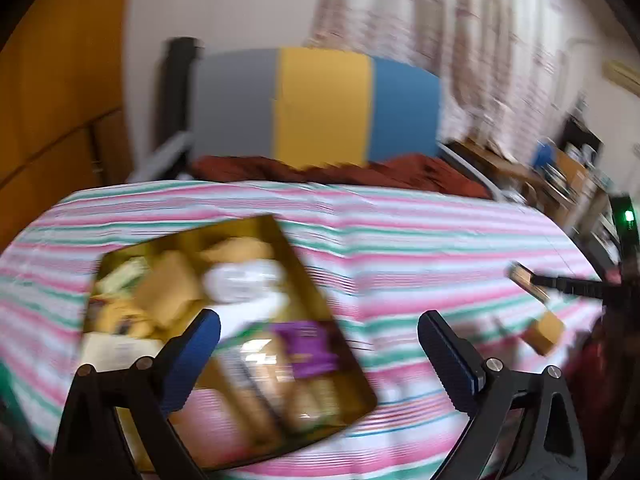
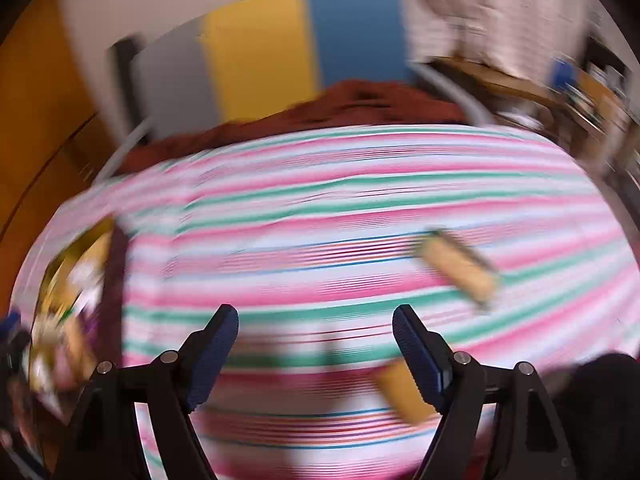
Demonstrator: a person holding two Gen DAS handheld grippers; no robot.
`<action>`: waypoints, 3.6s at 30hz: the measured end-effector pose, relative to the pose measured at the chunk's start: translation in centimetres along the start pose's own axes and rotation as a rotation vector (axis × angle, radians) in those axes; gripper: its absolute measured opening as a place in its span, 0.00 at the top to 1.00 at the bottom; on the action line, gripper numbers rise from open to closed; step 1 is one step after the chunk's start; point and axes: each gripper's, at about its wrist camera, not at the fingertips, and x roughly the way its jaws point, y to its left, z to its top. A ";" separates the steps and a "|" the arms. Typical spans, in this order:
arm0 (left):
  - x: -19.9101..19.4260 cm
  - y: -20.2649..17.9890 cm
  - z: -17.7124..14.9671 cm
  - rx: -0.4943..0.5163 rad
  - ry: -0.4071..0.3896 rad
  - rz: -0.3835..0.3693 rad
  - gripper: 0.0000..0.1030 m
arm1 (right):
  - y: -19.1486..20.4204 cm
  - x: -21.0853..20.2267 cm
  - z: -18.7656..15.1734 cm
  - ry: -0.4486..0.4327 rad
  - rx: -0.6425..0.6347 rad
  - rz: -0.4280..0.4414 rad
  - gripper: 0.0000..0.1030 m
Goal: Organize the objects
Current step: 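Grasp a second yellow sponge with left tool while right tool grasps another cracker packet, then release the sponge into the gold tray with left tool while right tool carries the cracker packet over it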
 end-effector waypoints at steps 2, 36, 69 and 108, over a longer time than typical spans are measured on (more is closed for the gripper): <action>1.5 -2.7 0.1 0.054 0.030 -0.062 0.03 | -3.5 -0.6 0.6 -0.021 0.094 -0.035 0.20; 16.1 -29.5 -4.2 0.558 0.366 -0.671 0.48 | -13.3 7.5 4.9 0.261 0.063 0.015 0.19; 3.5 -4.1 0.4 0.032 0.073 -0.123 0.47 | 2.4 11.5 -1.7 0.349 -0.281 0.039 0.52; -1.3 15.3 -5.1 -0.349 0.021 0.348 0.00 | 31.8 6.6 -4.8 0.190 -0.571 0.438 0.22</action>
